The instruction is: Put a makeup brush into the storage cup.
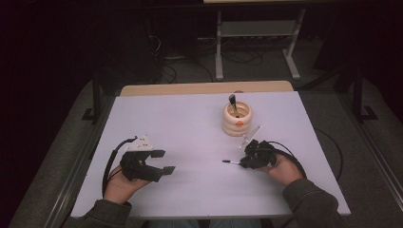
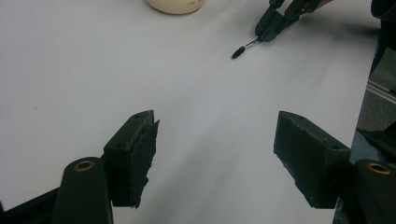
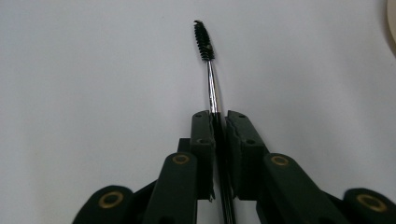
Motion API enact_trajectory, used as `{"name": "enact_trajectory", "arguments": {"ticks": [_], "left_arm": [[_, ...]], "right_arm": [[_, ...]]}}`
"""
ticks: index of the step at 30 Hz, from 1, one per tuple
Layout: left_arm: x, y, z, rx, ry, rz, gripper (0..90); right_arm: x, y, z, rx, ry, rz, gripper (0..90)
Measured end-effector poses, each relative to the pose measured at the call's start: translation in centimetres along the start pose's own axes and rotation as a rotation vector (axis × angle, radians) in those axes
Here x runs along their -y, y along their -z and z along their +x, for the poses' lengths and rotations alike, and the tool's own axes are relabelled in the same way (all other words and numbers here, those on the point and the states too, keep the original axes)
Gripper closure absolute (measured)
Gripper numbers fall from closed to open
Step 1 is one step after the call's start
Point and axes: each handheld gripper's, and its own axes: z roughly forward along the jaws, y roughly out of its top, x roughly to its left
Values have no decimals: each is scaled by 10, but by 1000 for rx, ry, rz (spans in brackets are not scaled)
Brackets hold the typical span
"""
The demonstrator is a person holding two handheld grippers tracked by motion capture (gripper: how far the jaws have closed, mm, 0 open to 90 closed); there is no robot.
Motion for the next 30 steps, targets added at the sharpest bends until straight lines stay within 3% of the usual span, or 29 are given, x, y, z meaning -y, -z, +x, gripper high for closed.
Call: {"name": "enact_trajectory", "arguments": {"ticks": [20, 30], "left_arm": [[0, 2, 0, -2, -3, -5, 294], [-1, 1, -1, 2, -5, -2, 293]], "right_arm": [[0, 2, -4, -38, -39, 11, 852], [2, 17, -2, -52, -55, -60, 852]]}}
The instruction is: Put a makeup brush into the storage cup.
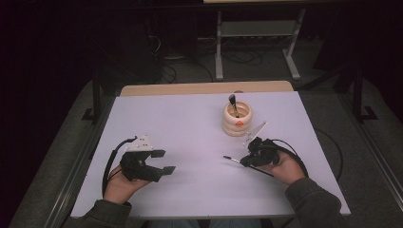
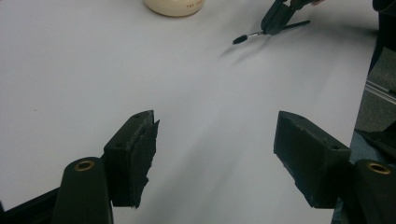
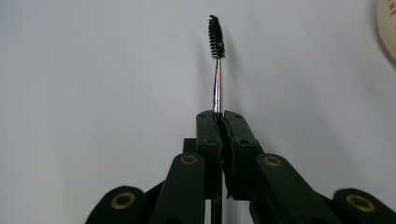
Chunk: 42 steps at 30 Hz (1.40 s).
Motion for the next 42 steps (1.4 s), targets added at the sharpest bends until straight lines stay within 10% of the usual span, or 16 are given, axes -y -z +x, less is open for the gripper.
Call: {"name": "enact_trajectory", "arguments": {"ticks": [23, 42], "left_arm": [[-2, -7, -6, 20, -10, 2, 295], [-29, -39, -34, 109, -43, -18, 332]], "right_arm": [[-13, 29, 15, -21, 6, -188, 852], [-76, 49, 53, -80, 69, -414, 851]]}}
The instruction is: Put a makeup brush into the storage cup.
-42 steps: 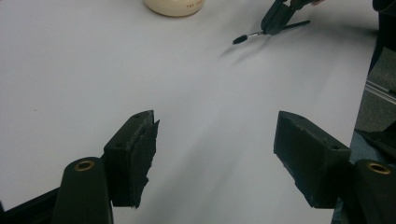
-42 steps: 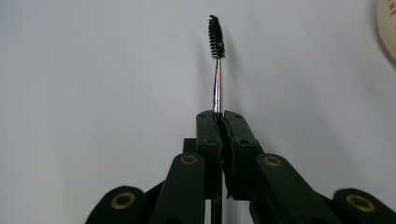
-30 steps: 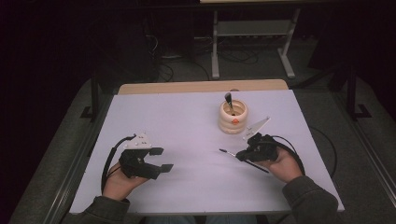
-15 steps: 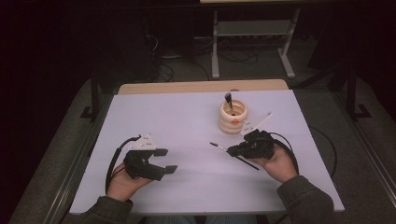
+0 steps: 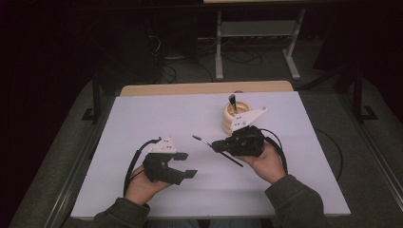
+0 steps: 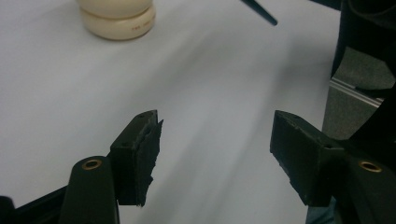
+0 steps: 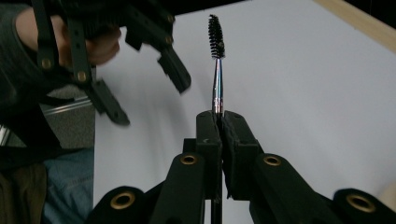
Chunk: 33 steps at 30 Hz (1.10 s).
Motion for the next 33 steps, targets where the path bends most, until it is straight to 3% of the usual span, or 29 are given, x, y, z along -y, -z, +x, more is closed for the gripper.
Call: {"name": "enact_trajectory", "arguments": {"ticks": [12, 15, 21, 28, 33], "left_arm": [[-12, -11, -4, 21, 14, -40, 396], [-12, -11, 0, 36, 56, -61, 414], [-13, -9, 6, 28, 97, -90, 463], [-12, -6, 7, 22, 112, -141, 532], [-8, -1, 14, 19, 146, -181, 592]], "right_arm": [[-20, -15, 6, 1, -3, -74, 851], [-24, -19, 7, 12, -3, -89, 851], [-29, -28, 11, 25, -13, -116, 851], [-35, -41, 20, 40, 0, -160, 851], [-36, -47, 26, 48, 3, -194, 851]]}}
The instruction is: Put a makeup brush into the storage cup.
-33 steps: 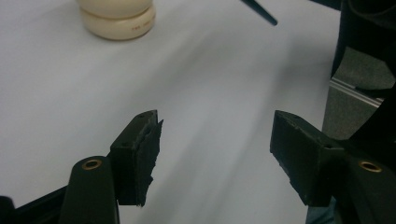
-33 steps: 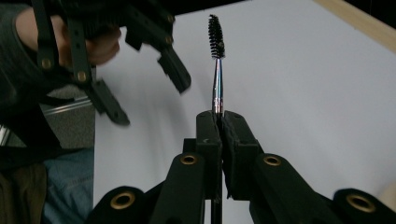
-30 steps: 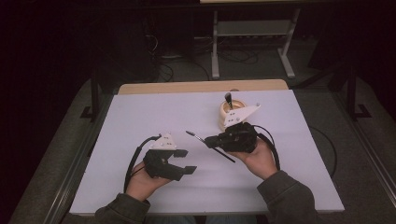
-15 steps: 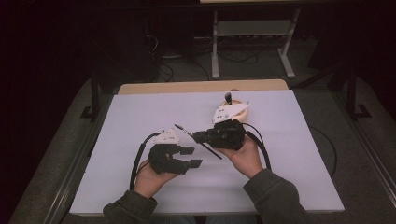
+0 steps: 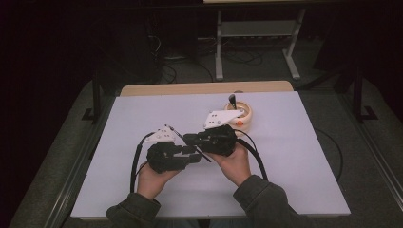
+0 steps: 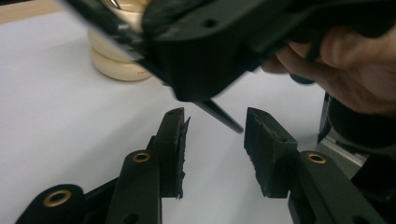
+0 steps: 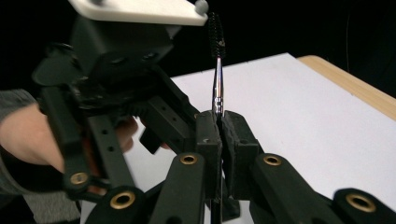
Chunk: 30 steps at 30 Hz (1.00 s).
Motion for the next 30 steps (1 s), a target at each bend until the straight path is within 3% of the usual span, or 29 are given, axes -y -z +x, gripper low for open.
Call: {"name": "enact_trajectory", "arguments": {"ticks": [5, 8, 15, 20, 22, 25, 30], "left_arm": [[1, 5, 2, 4, 12, -30, 643], [1, 5, 2, 13, 18, -36, 630], [3, 3, 4, 36, 33, -48, 629], [3, 8, 7, 36, 37, -65, 722], [3, 10, 8, 43, 59, -88, 752], [4, 11, 9, 26, 40, -73, 799], [4, 12, 10, 20, 47, -61, 845]], "right_arm": [[1, -2, 5, 11, 18, -30, 851], [2, -2, 7, 28, 32, -54, 851], [5, -7, 11, 43, 50, -47, 851], [6, -7, 14, 46, 65, -49, 851], [8, -7, 14, 42, 66, -55, 851], [9, -5, 14, 36, 67, -59, 851], [8, -1, 16, 45, 92, -49, 851]]}}
